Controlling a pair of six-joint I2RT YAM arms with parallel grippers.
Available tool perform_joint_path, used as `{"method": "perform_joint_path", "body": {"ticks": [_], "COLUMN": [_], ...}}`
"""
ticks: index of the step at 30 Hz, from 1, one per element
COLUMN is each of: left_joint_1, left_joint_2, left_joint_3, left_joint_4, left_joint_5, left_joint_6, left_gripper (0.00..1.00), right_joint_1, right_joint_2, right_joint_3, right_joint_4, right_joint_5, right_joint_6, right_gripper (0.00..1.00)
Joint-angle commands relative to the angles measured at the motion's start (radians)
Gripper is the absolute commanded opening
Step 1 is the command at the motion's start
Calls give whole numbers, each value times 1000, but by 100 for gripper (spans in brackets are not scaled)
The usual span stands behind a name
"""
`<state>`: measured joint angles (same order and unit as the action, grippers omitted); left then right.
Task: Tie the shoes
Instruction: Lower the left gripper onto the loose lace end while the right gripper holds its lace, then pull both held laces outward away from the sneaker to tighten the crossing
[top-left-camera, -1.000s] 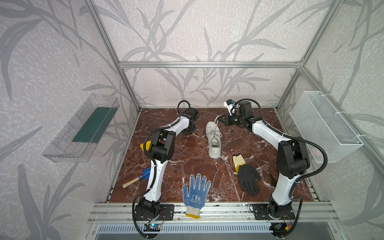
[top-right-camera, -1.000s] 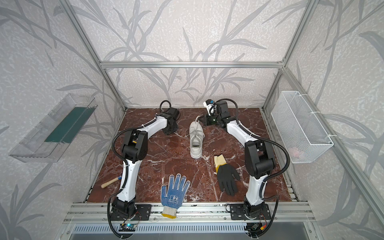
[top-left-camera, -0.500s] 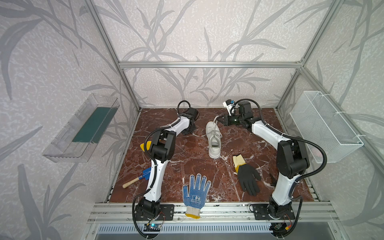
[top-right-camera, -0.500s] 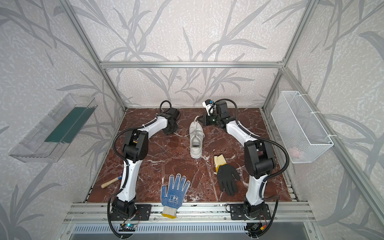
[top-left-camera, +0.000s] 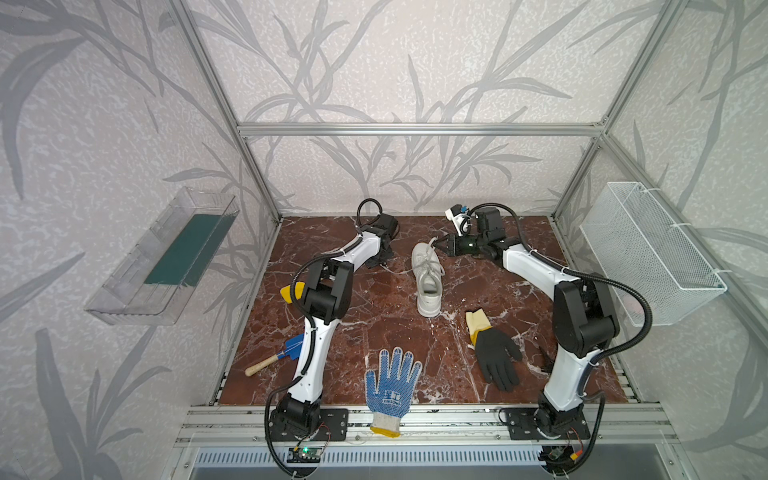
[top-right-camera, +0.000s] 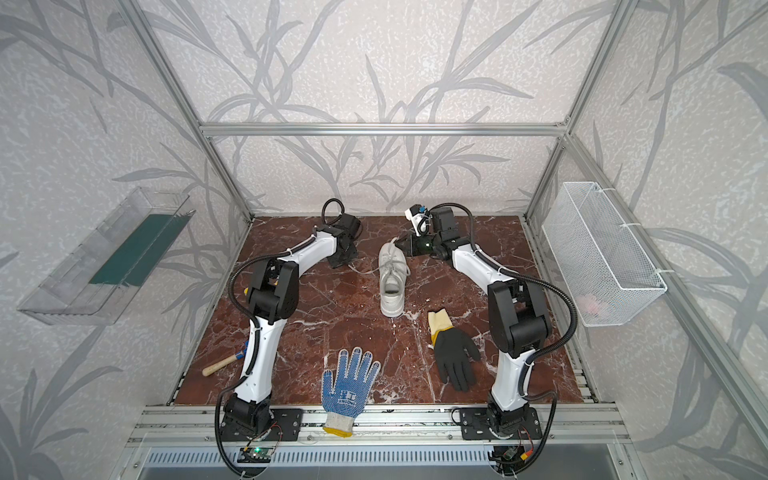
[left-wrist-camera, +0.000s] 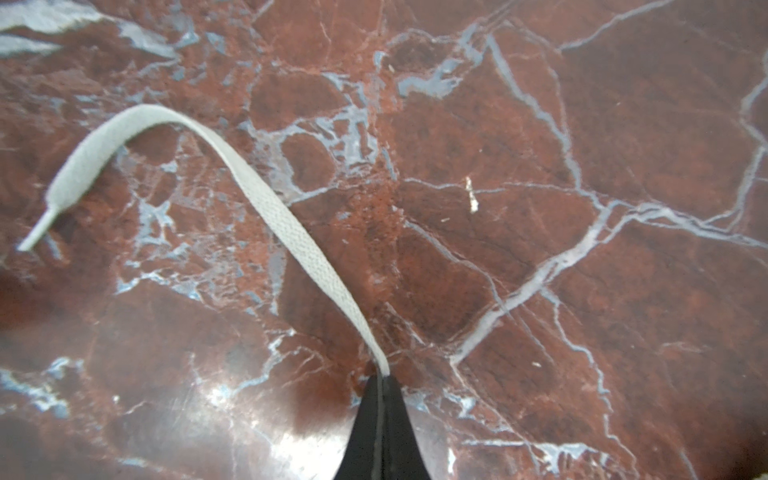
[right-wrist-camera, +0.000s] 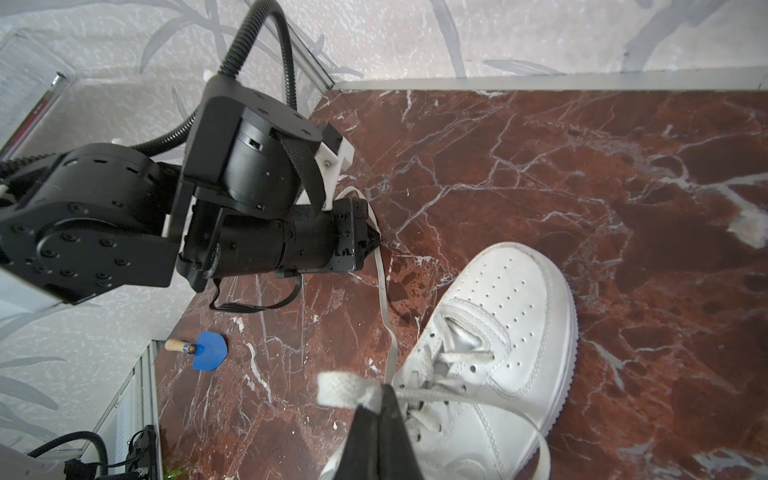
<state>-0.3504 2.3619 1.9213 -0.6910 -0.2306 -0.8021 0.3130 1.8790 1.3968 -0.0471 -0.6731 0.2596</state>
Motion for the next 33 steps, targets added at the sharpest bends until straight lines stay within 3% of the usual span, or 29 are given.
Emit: {"method": "perform_joint_path", "body": {"ticks": [1,7,16,20,26,31,33], "left_joint_1": [2,8,18,19,19,20,19], "left_joint_2": [-107,-258,-415,-510,-628,-693,-704], "left_joint_3": [-41,-119,-258,-350,-452,-557,-574], "left_joint_4": [-15,-12,5,54,18,85,95], "left_joint_5": [-76,-179,-154,-150,-174,-171,-178], "left_joint_6": [51,169,259,269,338,369,375], "left_gripper": [0,0,0,0,0,0,0], "right_joint_1": [-5,-12,-76,-89,-112,-119,-128], "right_joint_2": [-78,-190,-372,-466,-540,-627,-646], "right_joint_3": [-25,-117,-199,-236,-195,-252,-263], "right_joint_4": [15,20,-112,-172,-415,-439,-457], "right_joint_5": [1,65,180,303,591,847,897], "right_joint_6": [8,18,72,51,92,127,132], "right_gripper": [0,0,0,0,0,0,0]}}
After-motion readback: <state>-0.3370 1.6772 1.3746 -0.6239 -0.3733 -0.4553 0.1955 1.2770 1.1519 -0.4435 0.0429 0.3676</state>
